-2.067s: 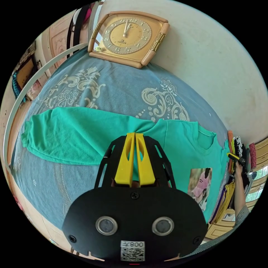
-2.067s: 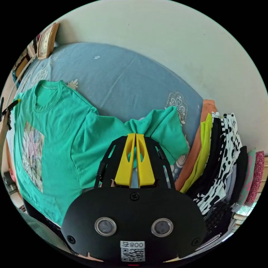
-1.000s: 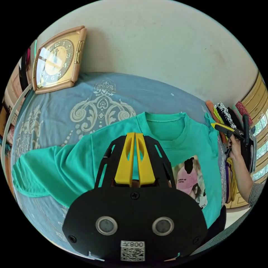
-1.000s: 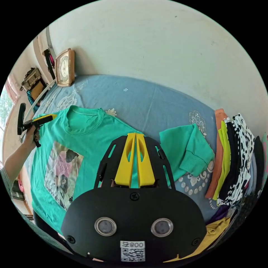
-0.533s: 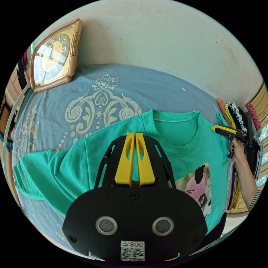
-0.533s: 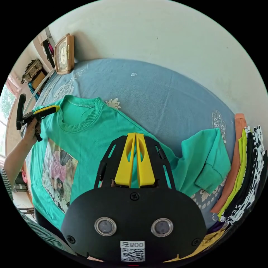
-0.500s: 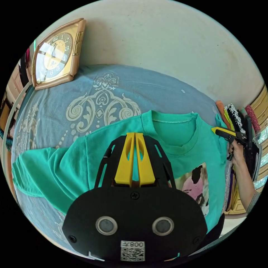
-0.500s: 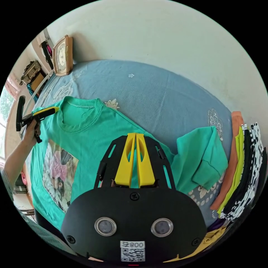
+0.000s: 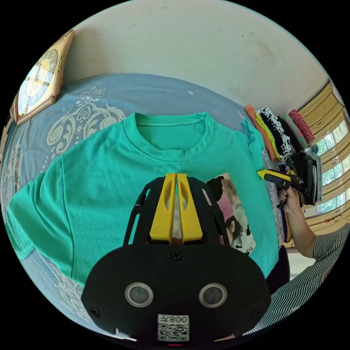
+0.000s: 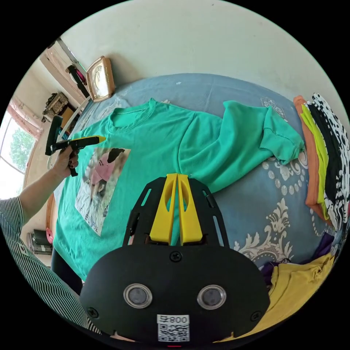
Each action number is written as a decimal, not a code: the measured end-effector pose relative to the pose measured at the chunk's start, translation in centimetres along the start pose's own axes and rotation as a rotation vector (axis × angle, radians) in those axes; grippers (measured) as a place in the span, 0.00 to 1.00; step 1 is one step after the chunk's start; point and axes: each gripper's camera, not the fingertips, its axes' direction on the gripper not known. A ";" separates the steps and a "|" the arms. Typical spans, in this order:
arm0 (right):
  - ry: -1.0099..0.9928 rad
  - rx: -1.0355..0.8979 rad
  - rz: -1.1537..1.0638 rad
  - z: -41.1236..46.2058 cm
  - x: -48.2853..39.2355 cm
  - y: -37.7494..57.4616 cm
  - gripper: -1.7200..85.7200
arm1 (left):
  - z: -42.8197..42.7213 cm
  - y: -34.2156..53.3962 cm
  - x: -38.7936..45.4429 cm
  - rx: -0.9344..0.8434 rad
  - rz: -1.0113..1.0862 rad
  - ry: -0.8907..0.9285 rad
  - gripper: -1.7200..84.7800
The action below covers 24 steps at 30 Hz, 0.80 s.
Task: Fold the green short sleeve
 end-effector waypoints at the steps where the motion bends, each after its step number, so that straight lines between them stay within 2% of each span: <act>1: 0.030 0.031 0.023 -0.8 0.9 1.2 0.02 | -0.1 -0.6 0.8 0.002 0.011 0.016 0.03; 4: 0.135 0.119 0.148 -2.7 5.1 3.9 0.02 | 0.4 -4.1 5.6 0.011 0.096 0.129 0.04; 6: 0.118 0.135 0.232 -3.2 8.2 5.2 0.02 | 1.7 -7.6 10.6 0.012 0.176 0.247 0.06; 8: 0.068 0.168 0.296 -3.4 11.0 7.3 0.02 | 3.3 -10.4 14.7 0.000 0.226 0.333 0.07; 12: -0.093 0.199 0.295 -3.1 11.2 11.1 0.02 | 8.0 -17.0 24.0 -0.051 0.300 0.440 0.09; 17: -0.169 0.188 0.138 -1.3 4.1 18.1 0.02 | 12.4 -23.3 30.0 -0.124 0.246 0.431 0.10; 24: -0.176 0.181 0.048 2.0 1.4 23.0 0.02 | 15.0 -27.9 34.0 -0.203 0.198 0.315 0.10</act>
